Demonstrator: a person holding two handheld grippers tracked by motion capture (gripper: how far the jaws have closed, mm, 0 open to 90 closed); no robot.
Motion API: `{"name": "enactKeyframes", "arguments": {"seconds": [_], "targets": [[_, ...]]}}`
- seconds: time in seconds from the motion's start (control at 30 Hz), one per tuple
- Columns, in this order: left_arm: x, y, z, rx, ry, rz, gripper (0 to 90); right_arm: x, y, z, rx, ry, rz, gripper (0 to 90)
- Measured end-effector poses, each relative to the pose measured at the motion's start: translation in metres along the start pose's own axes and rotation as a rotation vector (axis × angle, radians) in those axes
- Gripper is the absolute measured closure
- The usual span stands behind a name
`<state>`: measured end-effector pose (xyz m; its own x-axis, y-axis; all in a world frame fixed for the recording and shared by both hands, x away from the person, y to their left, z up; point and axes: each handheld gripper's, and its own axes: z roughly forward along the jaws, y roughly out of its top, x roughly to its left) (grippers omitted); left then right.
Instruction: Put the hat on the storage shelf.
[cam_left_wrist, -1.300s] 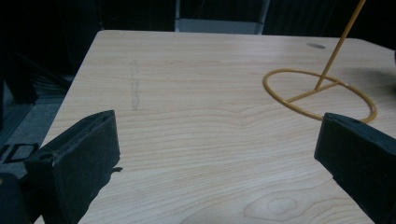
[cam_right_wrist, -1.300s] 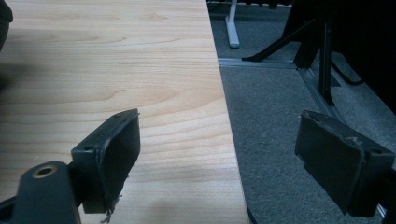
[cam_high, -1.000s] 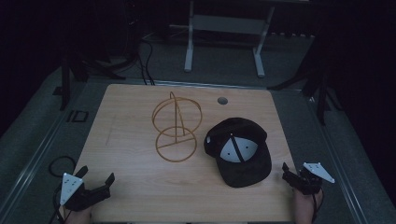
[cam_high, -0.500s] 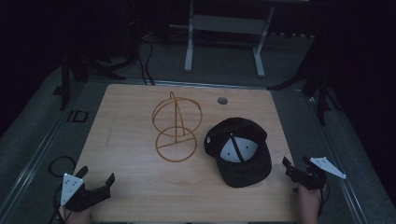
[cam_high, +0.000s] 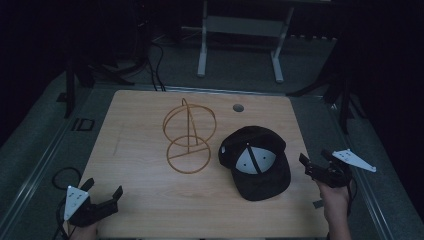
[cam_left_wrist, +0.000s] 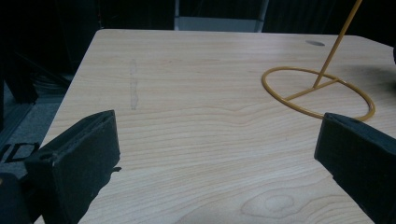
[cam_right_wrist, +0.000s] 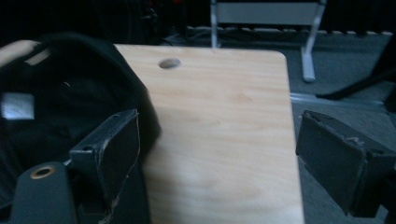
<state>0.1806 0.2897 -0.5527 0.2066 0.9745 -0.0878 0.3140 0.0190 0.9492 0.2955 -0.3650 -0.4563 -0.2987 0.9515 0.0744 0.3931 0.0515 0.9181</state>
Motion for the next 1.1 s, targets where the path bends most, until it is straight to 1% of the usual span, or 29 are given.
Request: {"name": "enactKeyframes", "arguments": {"seconds": [0.03,0.07,0.1,0.13,0.2,0.23,0.27,0.33,0.4,0.43,0.5,0.53,0.57,0.63,0.67,0.7,0.83,1.0,1.07,1.1], "targets": [[0.0,0.0,0.0,-0.001,0.0,-0.003,0.6,0.002,0.003,0.001,-0.005,0.006,-0.014,14.2],[0.001,0.0,-0.001,-0.003,-0.001,-0.007,0.6,0.006,0.007,0.002,-0.007,-0.007,-0.043,14.2],[0.001,0.0,-0.001,-0.005,-0.001,-0.013,0.6,0.008,0.009,0.003,-0.008,-0.005,-0.047,14.2],[0.001,0.0,0.0,-0.005,0.002,-0.014,0.6,0.01,0.012,0.004,-0.005,0.014,-0.052,14.2],[0.001,0.0,0.0,-0.004,0.001,-0.014,0.6,0.015,0.017,0.007,-0.003,0.027,-0.067,14.7],[0.001,0.0,-0.001,-0.001,0.002,-0.008,0.6,0.019,0.02,0.01,0.007,0.048,-0.073,14.7],[0.001,0.0,-0.001,-0.001,0.0,-0.006,0.6,0.021,0.022,0.011,0.013,0.057,-0.078,14.8],[0.001,0.0,-0.001,0.0,0.0,-0.002,0.6,0.026,0.027,0.015,0.012,0.091,-0.086,19.3],[0.0,0.0,-0.001,0.001,-0.001,0.0,0.6,0.03,0.031,0.018,0.015,0.097,-0.093,21.1],[0.0,0.0,-0.001,0.001,-0.002,0.0,0.6,0.032,0.033,0.02,0.018,0.112,-0.094,21.6],[0.0,0.0,0.0,0.002,-0.005,-0.001,0.6,0.036,0.037,0.026,0.033,0.117,-0.101,22.5],[0.0,0.0,0.0,0.001,-0.006,0.0,0.6,0.038,0.038,0.029,0.04,0.132,-0.102,23.2],[0.0,0.0,0.0,0.001,-0.008,-0.001,0.6,0.039,0.039,0.033,0.044,0.136,-0.106,26.3],[0.0,0.0,-0.001,0.0,-0.01,-0.002,0.7,0.042,0.04,0.04,0.062,0.131,-0.122,27.4],[0.0,0.0,-0.001,0.0,-0.011,-0.002,0.6,0.043,0.041,0.042,0.069,0.128,-0.125,30.0],[0.0,0.0,-0.001,0.0,-0.009,-0.001,0.6,0.044,0.041,0.045,0.075,0.135,-0.133,32.7],[0.001,0.001,-0.001,-0.001,-0.011,-0.001,0.6,0.047,0.04,0.057,0.107,0.129,-0.17,39.3],[0.0,0.0,-0.001,0.001,-0.014,0.001,0.6,0.05,0.037,0.076,0.165,0.118,-0.211,43.7],[0.0,0.0,-0.001,0.004,-0.017,0.0,0.6,0.051,0.036,0.083,0.178,0.104,-0.222,46.9],[0.0,0.0,0.0,0.003,-0.017,-0.001,0.6,0.051,0.035,0.085,0.185,0.108,-0.223,47.3]]}}
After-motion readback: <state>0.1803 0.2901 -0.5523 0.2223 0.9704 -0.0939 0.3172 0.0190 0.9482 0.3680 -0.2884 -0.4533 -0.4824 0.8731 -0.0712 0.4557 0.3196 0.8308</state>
